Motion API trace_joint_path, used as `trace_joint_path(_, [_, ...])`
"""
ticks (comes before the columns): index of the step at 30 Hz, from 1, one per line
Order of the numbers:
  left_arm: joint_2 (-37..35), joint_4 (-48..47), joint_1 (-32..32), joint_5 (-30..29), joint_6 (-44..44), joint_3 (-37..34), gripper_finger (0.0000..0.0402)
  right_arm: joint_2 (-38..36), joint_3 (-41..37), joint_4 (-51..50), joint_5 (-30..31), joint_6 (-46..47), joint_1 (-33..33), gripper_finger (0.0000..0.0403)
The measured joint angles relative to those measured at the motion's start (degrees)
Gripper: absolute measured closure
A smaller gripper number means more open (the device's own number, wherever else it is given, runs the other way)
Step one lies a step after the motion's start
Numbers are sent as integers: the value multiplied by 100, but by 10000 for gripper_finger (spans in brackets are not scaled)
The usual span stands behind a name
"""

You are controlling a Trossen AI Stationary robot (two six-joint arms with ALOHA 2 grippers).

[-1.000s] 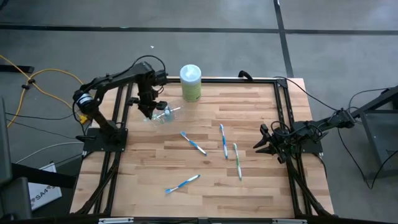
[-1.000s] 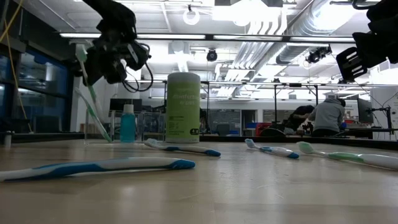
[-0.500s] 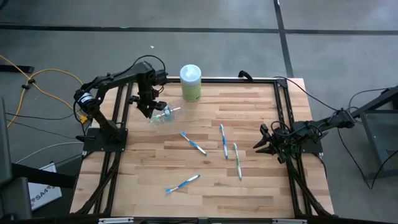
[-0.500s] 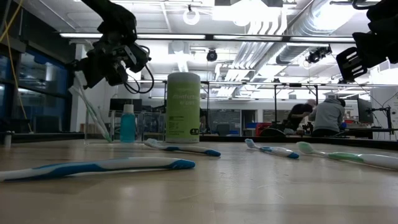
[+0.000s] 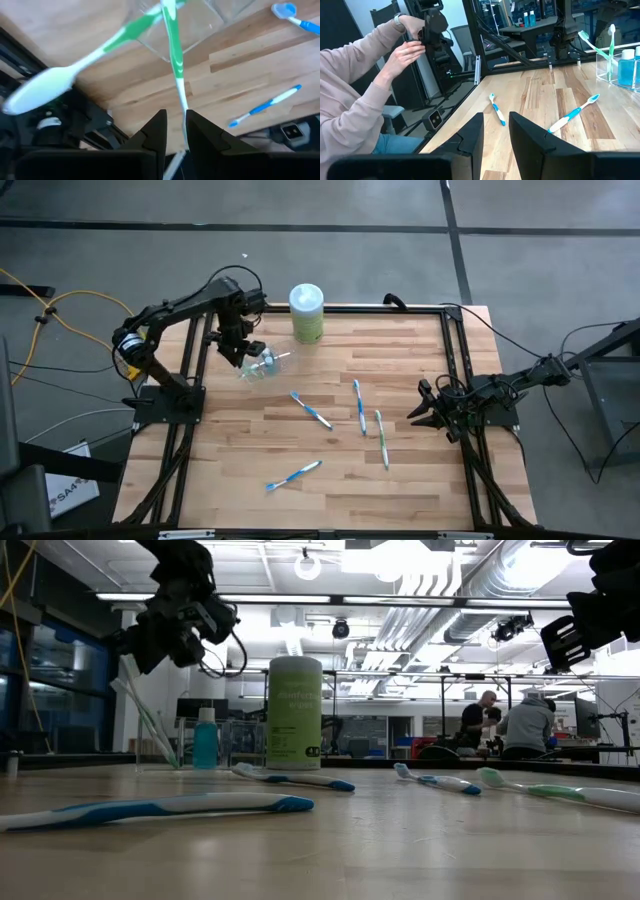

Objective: Pick & Place toothbrushing station
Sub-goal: Put the green toothbrush into the transparent organizer

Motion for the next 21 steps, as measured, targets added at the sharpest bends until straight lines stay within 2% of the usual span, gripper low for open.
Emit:
trace_joint_path(4, [-307, 225, -4, -363, 97, 215, 333, 0, -2, 0, -1, -1, -1, 319])
trace_joint_path(8, [-770, 1296, -288, -621, 93, 284, 333, 0, -2, 0, 0, 0, -2, 319])
trace_joint_path(14, [-1105, 2569, -1229, -1219, -68, 289, 333, 1, -1, 0, 0, -2, -1, 319])
trace_joint_path(21, [-763, 3307, -2540, -1534, -34, 289, 333, 2, -1, 0, 0, 0, -2, 319])
